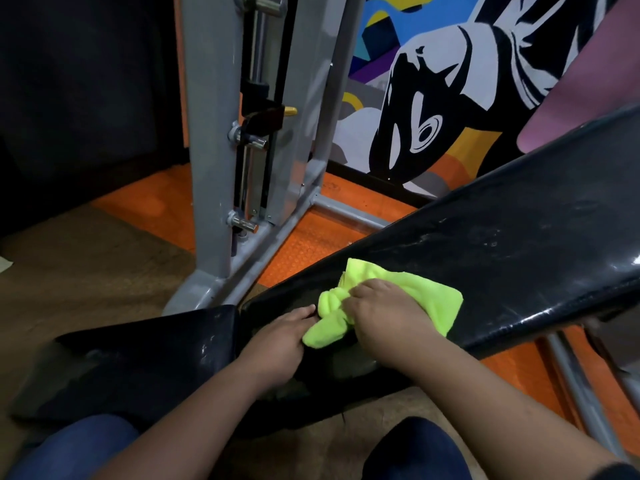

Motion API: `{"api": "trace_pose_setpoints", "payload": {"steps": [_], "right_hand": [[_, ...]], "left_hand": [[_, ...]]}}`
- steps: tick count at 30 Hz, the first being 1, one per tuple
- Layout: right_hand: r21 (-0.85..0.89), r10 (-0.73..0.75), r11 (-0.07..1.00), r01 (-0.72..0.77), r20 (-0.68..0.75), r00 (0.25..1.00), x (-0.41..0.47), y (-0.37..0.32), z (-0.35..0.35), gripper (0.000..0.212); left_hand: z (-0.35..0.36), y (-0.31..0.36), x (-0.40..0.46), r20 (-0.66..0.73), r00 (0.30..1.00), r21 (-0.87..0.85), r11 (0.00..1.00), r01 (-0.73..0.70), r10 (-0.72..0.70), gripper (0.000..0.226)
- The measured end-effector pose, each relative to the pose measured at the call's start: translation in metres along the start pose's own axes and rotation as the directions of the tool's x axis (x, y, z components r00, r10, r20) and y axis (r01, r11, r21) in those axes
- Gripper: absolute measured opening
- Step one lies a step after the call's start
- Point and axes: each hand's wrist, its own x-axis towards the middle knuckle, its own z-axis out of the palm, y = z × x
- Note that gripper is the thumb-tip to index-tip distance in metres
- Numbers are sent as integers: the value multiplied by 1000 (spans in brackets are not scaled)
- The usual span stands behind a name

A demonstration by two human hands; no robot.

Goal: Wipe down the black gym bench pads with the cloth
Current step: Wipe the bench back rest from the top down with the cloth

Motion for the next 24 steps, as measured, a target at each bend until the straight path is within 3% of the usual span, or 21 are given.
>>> {"api": "trace_pose_setpoints", "payload": {"steps": [4, 6, 9, 12, 18, 21, 24], "right_hand": [[19, -83, 996, 82, 52, 995, -19, 0, 11, 32], [21, -57, 998, 56, 64, 996, -17, 9, 5, 35], [-14, -37, 999, 38, 20, 999, 1, 6, 0, 31], [-23, -116, 993, 117, 62, 991, -6, -2, 10, 31], [7, -42, 999, 42, -8, 999, 9, 0, 8, 20], [24, -71, 997, 70, 49, 996, 3, 5, 13, 29], [8, 1, 1000, -1, 23, 1000, 19, 13, 0, 27]], "left_hand": [[-2, 1, -3, 4, 1000, -17, 1000, 13, -13, 57], [-2, 0, -2, -6, 999, -14, 999, 43, -43, 57], [-4, 3, 0, 3, 999, -29, 999, 35, -35, 50], [-5, 3, -1, 15, 1000, -14, 1000, 16, -16, 53], [-5, -1, -2, -69, 996, -10, 998, 58, -58, 53], [-5, -7, -7, -153, 982, 8, 993, 114, -111, 49], [1, -11, -11, -80, 989, 32, 992, 125, -122, 48]]}}
